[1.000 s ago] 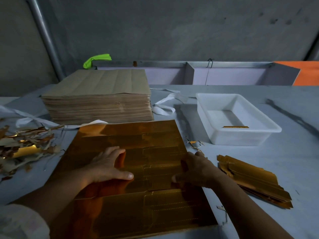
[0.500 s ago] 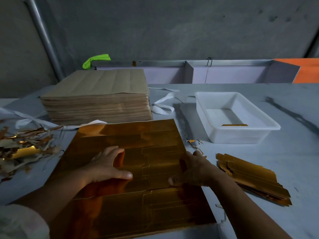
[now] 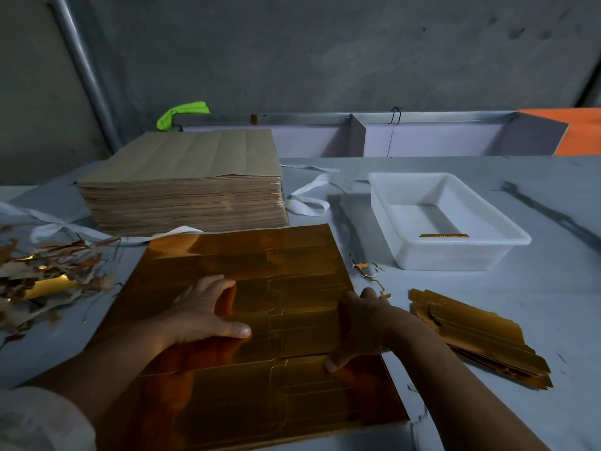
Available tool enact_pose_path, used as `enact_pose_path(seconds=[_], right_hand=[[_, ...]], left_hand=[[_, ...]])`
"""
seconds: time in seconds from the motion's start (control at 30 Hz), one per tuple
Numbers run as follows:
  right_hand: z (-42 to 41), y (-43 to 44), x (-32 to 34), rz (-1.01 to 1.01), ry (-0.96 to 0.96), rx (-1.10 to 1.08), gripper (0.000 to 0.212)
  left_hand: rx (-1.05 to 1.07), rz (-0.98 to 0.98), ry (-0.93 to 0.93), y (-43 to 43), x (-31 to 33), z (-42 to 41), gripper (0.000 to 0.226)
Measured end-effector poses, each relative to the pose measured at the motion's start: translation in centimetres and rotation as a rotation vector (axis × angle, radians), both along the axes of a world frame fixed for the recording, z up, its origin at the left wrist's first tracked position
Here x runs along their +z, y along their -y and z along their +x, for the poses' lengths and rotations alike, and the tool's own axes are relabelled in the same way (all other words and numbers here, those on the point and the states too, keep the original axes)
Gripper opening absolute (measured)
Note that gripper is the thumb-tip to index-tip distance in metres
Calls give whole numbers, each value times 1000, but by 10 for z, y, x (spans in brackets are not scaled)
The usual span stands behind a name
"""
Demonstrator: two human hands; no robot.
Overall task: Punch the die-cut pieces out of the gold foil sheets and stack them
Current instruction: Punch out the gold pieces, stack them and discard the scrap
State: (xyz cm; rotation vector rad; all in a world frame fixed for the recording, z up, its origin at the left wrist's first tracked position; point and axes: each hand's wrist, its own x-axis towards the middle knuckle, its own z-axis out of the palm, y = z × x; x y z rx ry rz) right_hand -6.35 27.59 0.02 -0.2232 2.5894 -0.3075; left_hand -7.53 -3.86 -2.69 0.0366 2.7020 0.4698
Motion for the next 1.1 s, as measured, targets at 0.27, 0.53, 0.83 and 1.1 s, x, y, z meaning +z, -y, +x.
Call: enact_pose_path(seconds=[0.27, 0.53, 0.83, 1.1], right_hand=[[0, 2, 0, 33, -2, 49, 121], [1, 2, 1, 56, 1, 64, 116], [2, 2, 2, 18, -6, 32, 134], [2, 1, 2, 11, -2, 32, 136]], left_hand=[[8, 5, -2, 0, -1, 0, 122], [7, -18, 0, -1, -2, -1, 124], [10, -10, -8, -2, -1, 0, 123], [9, -8, -13, -3, 0, 2, 120]])
